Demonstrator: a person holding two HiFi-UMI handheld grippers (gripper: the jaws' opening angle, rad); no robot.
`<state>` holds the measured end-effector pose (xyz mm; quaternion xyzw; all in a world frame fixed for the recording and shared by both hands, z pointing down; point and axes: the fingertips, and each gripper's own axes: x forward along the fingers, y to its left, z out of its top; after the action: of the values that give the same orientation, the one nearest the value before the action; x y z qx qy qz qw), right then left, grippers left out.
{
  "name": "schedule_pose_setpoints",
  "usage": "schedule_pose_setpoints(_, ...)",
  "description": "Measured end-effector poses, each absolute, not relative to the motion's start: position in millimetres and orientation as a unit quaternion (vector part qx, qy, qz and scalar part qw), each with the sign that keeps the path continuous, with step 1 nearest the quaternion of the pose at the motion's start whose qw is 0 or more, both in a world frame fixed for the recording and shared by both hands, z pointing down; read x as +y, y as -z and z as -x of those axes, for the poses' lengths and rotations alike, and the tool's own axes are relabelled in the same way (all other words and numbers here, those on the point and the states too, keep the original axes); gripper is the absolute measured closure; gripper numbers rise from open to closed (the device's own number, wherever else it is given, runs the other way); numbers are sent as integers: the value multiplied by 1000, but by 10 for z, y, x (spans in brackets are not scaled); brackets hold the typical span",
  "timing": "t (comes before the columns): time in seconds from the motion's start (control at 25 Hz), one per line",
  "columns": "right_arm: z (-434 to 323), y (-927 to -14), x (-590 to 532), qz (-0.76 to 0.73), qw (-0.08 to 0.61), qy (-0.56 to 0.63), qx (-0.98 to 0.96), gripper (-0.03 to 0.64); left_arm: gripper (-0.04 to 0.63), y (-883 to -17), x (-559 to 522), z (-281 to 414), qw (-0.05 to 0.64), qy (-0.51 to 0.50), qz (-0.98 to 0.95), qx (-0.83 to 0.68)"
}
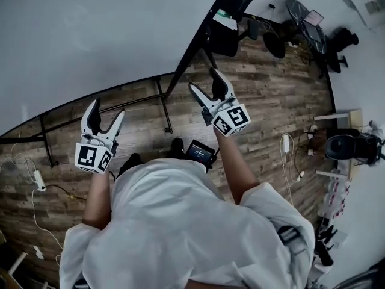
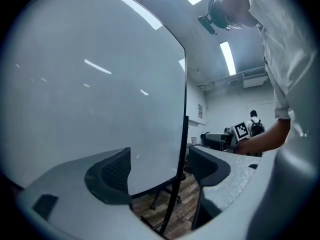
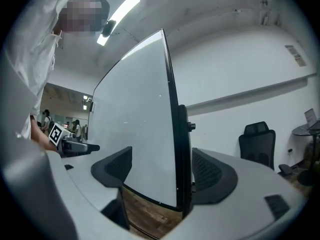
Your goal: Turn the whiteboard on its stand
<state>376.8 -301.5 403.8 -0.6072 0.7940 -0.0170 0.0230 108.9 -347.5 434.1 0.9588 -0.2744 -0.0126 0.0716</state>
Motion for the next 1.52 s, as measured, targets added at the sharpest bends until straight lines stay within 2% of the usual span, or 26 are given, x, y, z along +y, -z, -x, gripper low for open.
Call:
schedule_pose_setpoints(0.36,-4207,-4173,-3551,478,-16,27,878,250,247,-4270,-3185,-1259,69,21,-919,-389)
schedule_pose_setpoints(0.76,-4051,-4364,-3937,317,-34,39,947,249,247,-4500,-2753,-1324,90,1,-881,-464)
schedule_pose_setpoints(1.08,-3936,-4379,-4147,265,-22,56,962,250,247,-4469,-2678,-1158,93,-7,-870,-485)
schedule_pose_setpoints(1.2,-3810,-4400,-4162,252,-19,67,965,250,247,-4358,-2694,-1078,69,-9,-869,-489)
schedule_pose_setpoints(1.32,-3712,-4392,-4171,239,-25,61,969,265,247,-4244,-2708,-1034,51,-9,-870,-490)
schedule_pose_setpoints(1.52,-3603,-4339,-4250,227,-25,47,972,310,247,-4292,-2746,-886,64,-2,-866,-496)
